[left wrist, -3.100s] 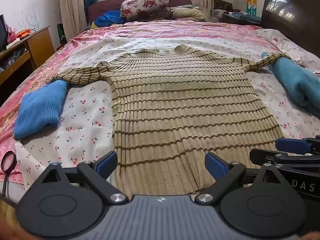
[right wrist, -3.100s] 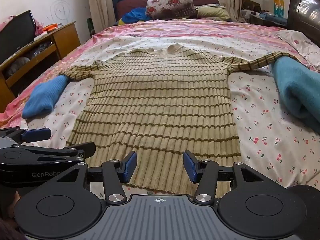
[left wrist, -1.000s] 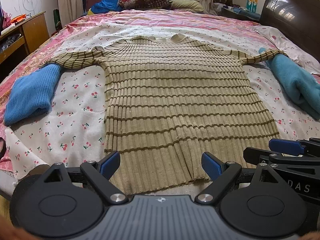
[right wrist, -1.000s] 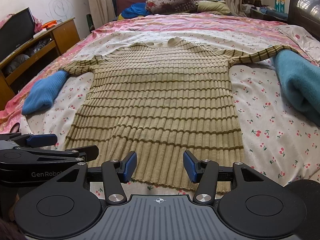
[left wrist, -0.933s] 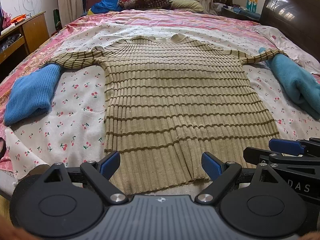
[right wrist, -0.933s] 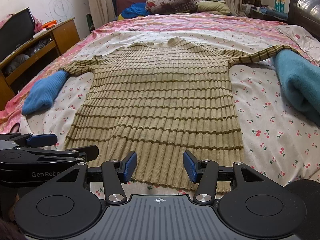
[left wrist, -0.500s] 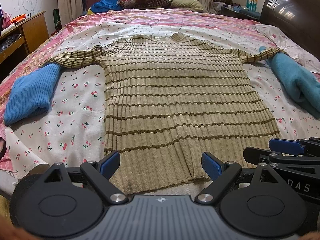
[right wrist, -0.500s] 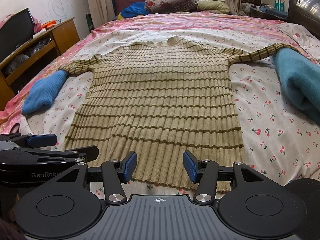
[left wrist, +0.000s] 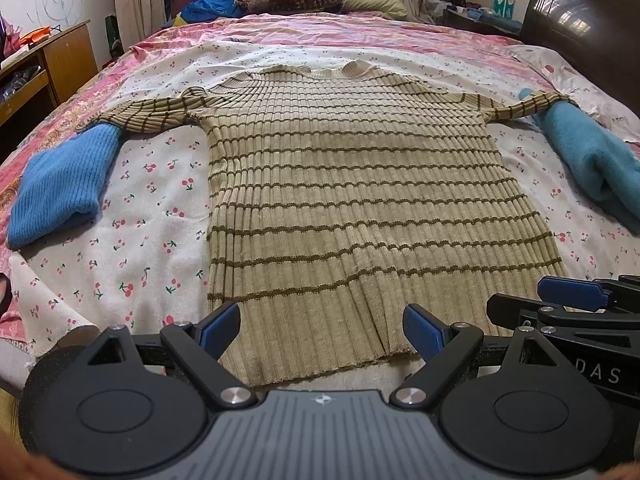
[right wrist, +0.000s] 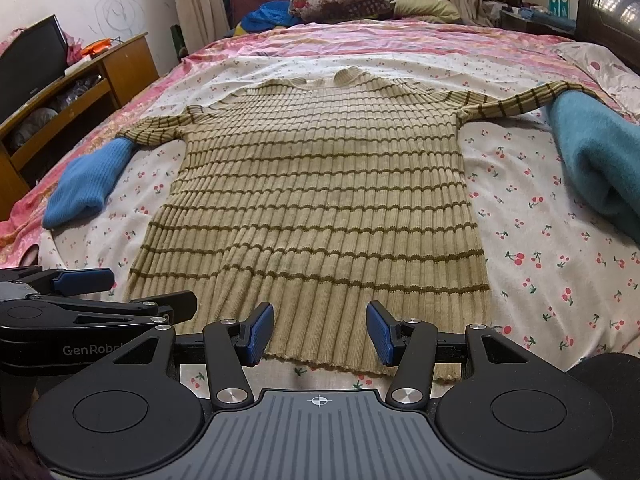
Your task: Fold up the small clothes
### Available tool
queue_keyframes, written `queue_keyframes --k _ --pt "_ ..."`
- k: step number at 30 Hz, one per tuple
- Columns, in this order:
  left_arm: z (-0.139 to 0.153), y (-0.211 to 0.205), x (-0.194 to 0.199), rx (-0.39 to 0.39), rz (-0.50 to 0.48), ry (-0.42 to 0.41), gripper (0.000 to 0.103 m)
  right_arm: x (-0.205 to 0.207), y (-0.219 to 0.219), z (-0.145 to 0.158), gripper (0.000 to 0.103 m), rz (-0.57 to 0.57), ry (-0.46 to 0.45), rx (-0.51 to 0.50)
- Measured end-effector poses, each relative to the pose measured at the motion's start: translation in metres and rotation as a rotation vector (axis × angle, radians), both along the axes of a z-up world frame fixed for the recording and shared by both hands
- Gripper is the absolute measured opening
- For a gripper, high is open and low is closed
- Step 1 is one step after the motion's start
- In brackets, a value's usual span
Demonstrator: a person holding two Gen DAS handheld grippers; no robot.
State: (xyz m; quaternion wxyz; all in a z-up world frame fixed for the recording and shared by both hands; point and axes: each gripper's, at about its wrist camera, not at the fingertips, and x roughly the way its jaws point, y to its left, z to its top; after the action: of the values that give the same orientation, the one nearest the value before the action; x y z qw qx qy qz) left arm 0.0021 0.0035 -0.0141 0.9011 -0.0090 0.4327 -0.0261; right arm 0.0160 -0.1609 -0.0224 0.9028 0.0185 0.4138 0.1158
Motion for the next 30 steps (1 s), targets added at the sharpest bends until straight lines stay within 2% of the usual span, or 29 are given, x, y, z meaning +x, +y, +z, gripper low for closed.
queue_keyframes --k 30 --pt "0.0014 -0.0062 0.0042 0.010 -0.018 0.004 0.092 0.0012 -0.0030 -0.0005 0.051 -0.004 -0.005 -0.012"
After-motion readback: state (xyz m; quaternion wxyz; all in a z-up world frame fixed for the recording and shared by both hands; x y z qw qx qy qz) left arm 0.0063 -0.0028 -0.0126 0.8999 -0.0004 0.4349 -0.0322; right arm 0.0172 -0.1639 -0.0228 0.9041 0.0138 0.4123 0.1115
